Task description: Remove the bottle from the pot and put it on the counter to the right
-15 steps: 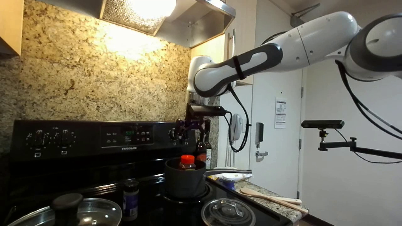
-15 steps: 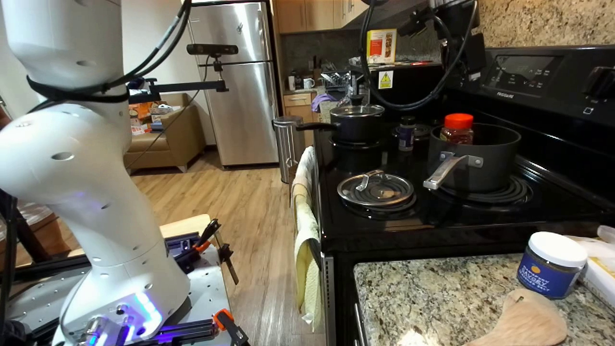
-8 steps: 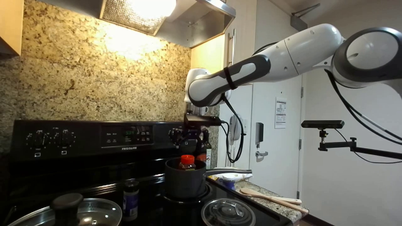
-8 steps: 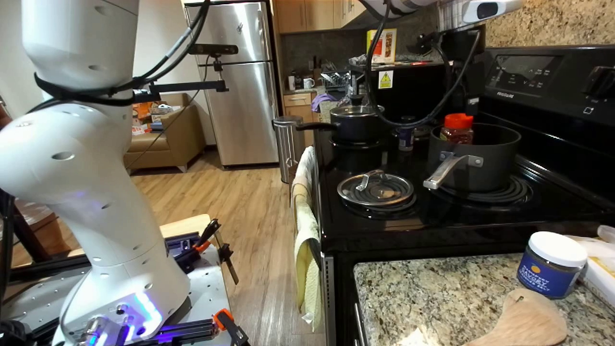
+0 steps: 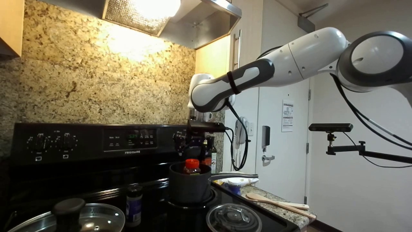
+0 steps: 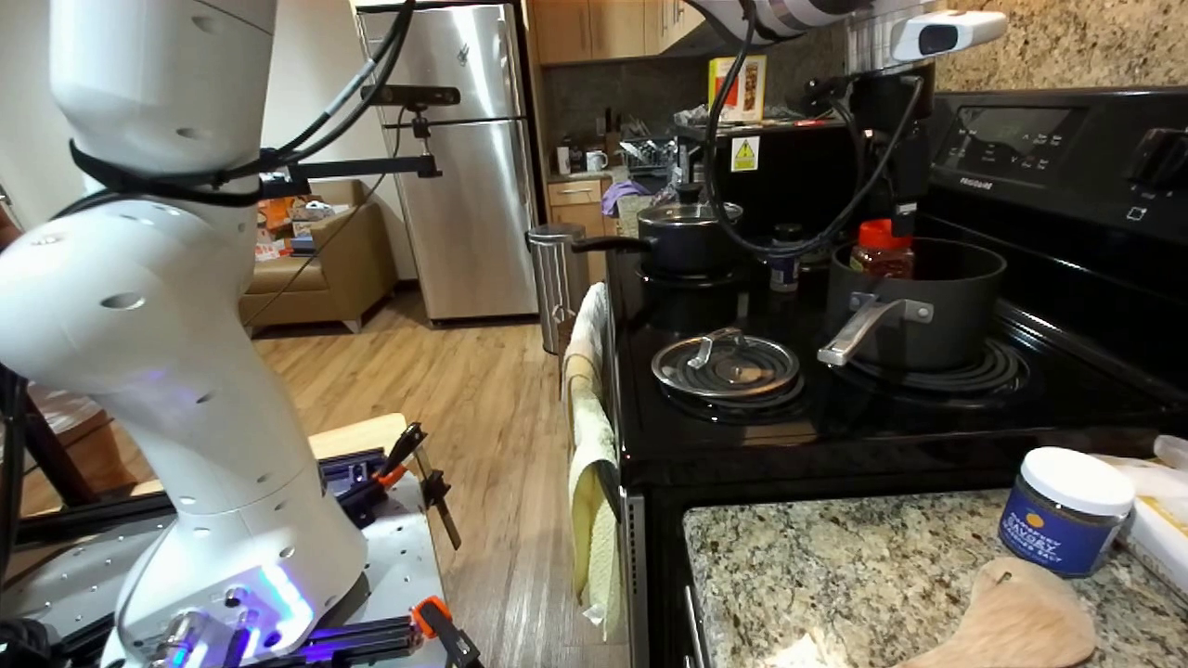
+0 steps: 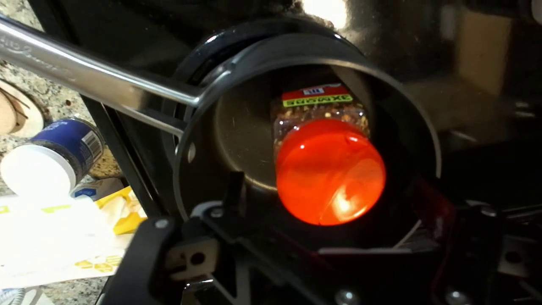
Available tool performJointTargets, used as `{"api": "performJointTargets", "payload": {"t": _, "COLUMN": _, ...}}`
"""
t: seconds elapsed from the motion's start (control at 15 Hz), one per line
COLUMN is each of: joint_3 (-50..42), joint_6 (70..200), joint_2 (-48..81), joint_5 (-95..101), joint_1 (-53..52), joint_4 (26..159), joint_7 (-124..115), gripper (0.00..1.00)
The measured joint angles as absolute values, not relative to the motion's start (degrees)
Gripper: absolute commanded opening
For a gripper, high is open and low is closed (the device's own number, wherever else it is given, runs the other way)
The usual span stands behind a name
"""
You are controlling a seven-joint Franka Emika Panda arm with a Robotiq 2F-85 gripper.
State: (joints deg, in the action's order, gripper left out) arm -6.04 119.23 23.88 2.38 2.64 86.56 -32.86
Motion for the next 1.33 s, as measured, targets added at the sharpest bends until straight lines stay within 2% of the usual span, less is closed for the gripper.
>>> {"api": "performJointTargets", "payload": {"t": 0.07, "joint_3": -6.04, "joint_6": 119.23, "joint_2": 24.13, "joint_5": 2.39, "joint_1": 2.57, "joint_4": 86.41, "joint_7": -32.86, "gripper": 0.75}}
{"api": "performJointTargets", "payload": {"t": 0.13, "joint_3": -6.05, "joint_6": 119.21, "joint_2": 24.34, "joint_5": 2.39, "joint_1": 2.51, "joint_4": 86.29, "joint_7": -32.86, "gripper": 0.74}}
{"api": "performJointTargets", "payload": {"t": 0.2, "joint_3": -6.07, "joint_6": 119.21, "joint_2": 24.50, "joint_5": 2.42, "joint_1": 2.45, "joint_4": 86.23, "joint_7": -32.86, "gripper": 0.69}}
{"api": "performJointTargets", "payload": {"t": 0.4, "joint_3": -6.29, "joint_6": 119.18, "joint_2": 24.76, "joint_5": 2.64, "joint_1": 2.09, "joint_4": 86.12, "joint_7": -32.86, "gripper": 0.47}}
{"api": "performJointTargets", "payload": {"t": 0.53, "joint_3": -6.31, "joint_6": 119.15, "joint_2": 24.87, "joint_5": 2.69, "joint_1": 1.95, "joint_4": 85.98, "joint_7": -32.86, "gripper": 0.36}}
{"api": "performJointTargets", "payload": {"t": 1.33, "joint_3": -7.19, "joint_6": 119.75, "joint_2": 23.03, "joint_5": 3.87, "joint_1": 1.43, "joint_4": 85.35, "joint_7": -32.86, "gripper": 0.36}}
